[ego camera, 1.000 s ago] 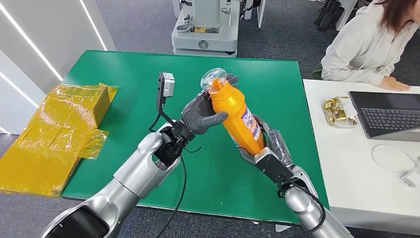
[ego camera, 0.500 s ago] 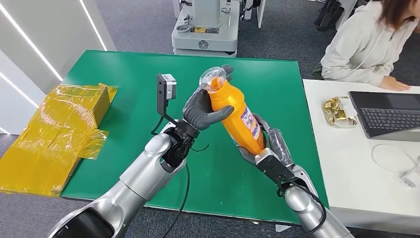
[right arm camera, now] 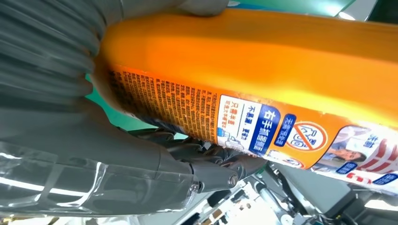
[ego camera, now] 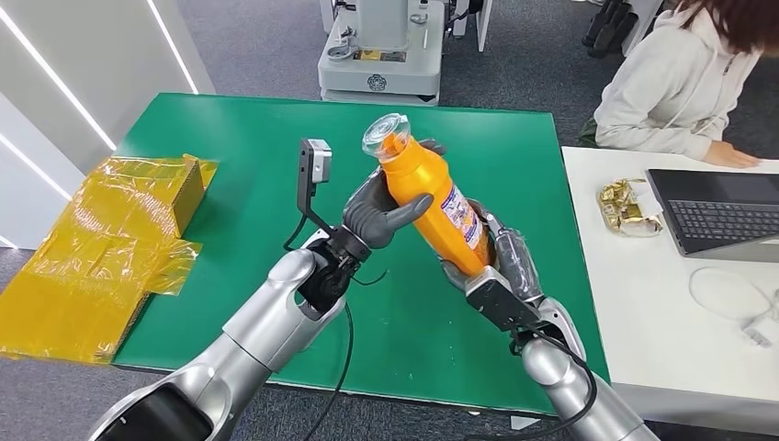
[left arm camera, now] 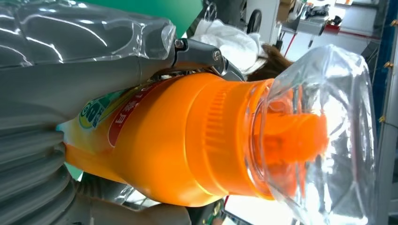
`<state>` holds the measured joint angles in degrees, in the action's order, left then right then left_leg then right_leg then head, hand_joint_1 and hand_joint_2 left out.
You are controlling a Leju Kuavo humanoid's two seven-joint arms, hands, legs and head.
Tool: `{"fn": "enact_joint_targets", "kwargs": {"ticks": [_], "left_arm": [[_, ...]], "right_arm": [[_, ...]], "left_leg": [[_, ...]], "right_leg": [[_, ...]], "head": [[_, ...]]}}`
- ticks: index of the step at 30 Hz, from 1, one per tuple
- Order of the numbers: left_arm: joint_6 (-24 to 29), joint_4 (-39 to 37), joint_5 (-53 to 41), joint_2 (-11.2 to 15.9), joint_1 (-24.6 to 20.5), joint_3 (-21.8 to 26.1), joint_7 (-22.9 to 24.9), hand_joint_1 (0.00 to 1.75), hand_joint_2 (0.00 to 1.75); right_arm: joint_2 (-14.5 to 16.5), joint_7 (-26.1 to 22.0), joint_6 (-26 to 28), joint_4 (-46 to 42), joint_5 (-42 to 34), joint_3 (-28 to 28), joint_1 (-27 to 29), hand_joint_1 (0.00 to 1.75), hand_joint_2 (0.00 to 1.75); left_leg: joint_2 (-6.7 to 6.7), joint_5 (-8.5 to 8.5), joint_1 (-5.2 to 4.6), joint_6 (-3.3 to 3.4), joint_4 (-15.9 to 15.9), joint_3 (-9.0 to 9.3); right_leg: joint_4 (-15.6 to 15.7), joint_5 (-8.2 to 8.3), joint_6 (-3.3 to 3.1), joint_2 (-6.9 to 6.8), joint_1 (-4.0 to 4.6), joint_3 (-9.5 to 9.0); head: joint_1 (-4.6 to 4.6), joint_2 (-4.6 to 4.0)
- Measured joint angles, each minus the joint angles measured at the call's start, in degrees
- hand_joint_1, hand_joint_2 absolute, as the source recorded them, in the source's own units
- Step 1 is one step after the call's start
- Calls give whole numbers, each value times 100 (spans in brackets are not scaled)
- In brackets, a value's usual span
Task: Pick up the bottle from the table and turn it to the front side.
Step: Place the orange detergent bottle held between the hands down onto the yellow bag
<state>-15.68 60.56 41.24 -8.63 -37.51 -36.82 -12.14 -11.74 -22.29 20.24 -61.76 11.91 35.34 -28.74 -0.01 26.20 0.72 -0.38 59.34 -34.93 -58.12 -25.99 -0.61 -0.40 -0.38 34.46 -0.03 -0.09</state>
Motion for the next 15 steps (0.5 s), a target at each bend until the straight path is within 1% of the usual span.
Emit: {"fn": "enact_joint_targets", "kwargs": {"ticks": [4,10,14,15], "left_arm": [[-97,-38,329,0,1,2,170,171,175],[-73,-38,566,2,22,2,199,174,175],[9,-38,575,-8,30,2,167,175,175],[85,-38,519,-15,32,0,125,175,175]], "right_arm": [[1,-36,65,25,126,-12,28,175,175],[-2,-33,94,-32,254,-143,197,175,175],[-6,-53,90,-44,235,-216,262,1,175],[-8,-62,84,-50,206,-238,271,0,175]], "left_leg": [[0,0,0,0,0,1],[2,1,0,-1,0,0],[2,1,0,-1,0,0],[2,0,0,-1,0,0]], "right_leg": [[0,0,0,0,0,2],[0,0,0,2,0,4],[1,0,0,2,0,5],[1,0,0,2,0,5]], "head": [[1,0],[0,0],[1,0],[1,0]]}}
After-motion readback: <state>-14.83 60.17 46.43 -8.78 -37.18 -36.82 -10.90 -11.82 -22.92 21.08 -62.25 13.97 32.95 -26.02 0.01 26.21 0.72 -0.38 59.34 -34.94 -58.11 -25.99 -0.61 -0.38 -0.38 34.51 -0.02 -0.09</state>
